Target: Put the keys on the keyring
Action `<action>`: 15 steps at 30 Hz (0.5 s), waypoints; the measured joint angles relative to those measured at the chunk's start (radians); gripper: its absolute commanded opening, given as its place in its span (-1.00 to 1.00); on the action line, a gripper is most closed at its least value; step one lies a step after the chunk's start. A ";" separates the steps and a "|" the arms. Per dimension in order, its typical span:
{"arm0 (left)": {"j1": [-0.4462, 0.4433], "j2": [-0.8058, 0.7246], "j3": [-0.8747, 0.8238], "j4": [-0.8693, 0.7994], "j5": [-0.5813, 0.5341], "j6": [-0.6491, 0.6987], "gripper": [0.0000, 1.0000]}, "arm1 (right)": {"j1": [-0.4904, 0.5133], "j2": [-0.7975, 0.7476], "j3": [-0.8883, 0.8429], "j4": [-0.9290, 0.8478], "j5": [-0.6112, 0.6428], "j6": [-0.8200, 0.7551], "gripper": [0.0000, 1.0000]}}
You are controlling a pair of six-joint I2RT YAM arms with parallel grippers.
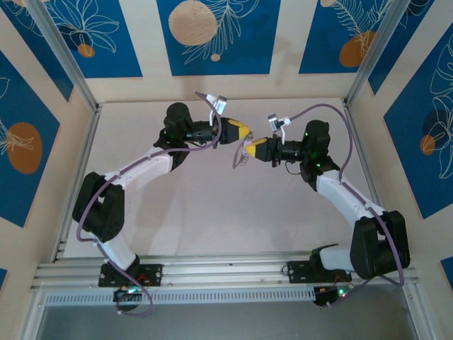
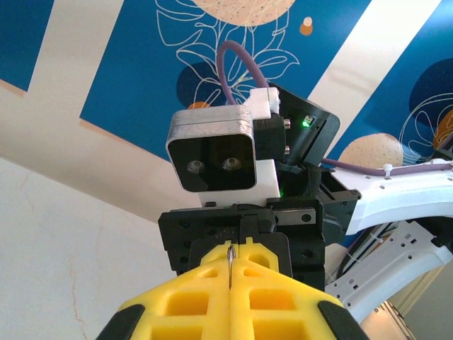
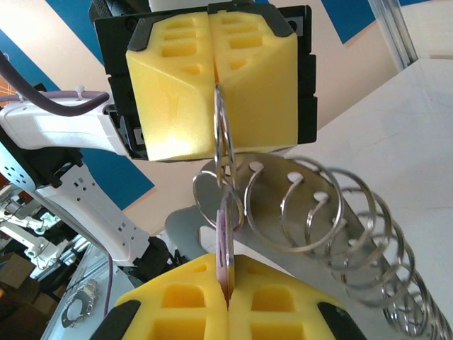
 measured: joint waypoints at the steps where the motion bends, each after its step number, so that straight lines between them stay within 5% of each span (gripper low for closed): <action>1: 0.000 0.000 -0.004 0.001 -0.003 0.000 -1.00 | 0.006 0.007 0.008 -0.005 0.001 -0.001 -1.00; 15: 0.000 -0.019 -0.080 0.081 -0.073 -0.020 -1.00 | -0.003 0.033 0.035 -0.052 0.011 -0.026 -1.00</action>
